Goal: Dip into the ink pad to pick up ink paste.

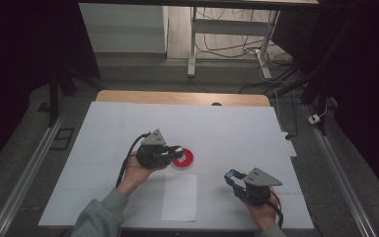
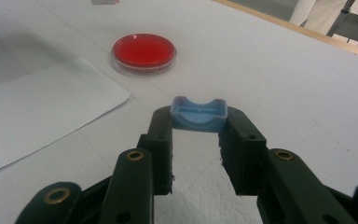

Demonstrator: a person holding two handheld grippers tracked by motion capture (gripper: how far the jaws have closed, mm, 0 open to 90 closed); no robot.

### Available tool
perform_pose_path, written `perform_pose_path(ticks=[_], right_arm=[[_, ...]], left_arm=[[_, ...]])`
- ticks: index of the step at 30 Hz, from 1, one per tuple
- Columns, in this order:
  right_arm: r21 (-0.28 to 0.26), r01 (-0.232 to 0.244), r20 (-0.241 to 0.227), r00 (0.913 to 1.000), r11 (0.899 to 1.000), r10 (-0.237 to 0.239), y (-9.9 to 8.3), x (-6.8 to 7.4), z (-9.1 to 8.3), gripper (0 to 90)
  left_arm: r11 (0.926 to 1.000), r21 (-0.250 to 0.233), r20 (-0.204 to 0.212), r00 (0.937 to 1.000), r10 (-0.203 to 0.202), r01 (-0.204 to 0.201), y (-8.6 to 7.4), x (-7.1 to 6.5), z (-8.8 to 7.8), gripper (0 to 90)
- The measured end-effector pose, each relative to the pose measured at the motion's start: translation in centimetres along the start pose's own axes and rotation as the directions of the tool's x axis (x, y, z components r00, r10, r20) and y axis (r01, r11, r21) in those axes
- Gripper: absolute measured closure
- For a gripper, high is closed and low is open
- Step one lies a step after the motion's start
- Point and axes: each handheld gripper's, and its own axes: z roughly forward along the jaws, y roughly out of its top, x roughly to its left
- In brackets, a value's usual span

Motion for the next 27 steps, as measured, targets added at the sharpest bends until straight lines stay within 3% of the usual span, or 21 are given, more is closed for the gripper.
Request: perform_pose_path(ticks=[11,27], right_arm=[[0.001,-0.001,0.000,1.0000,1.000,0.001,0.0,0.1,0.0,65.7],[-0.001,0.000,0.000,1.0000,1.000,0.000,0.1,0.1,0.0,65.6]], left_arm=[[0.9998,-0.001,0.008,0.9998,0.019,-0.019,-0.3,-0.9,-1.5,75.9],[1.0000,-0.003,0.030,0.9995,-0.006,0.006,-1.2,-2.0,-2.7,76.0]])
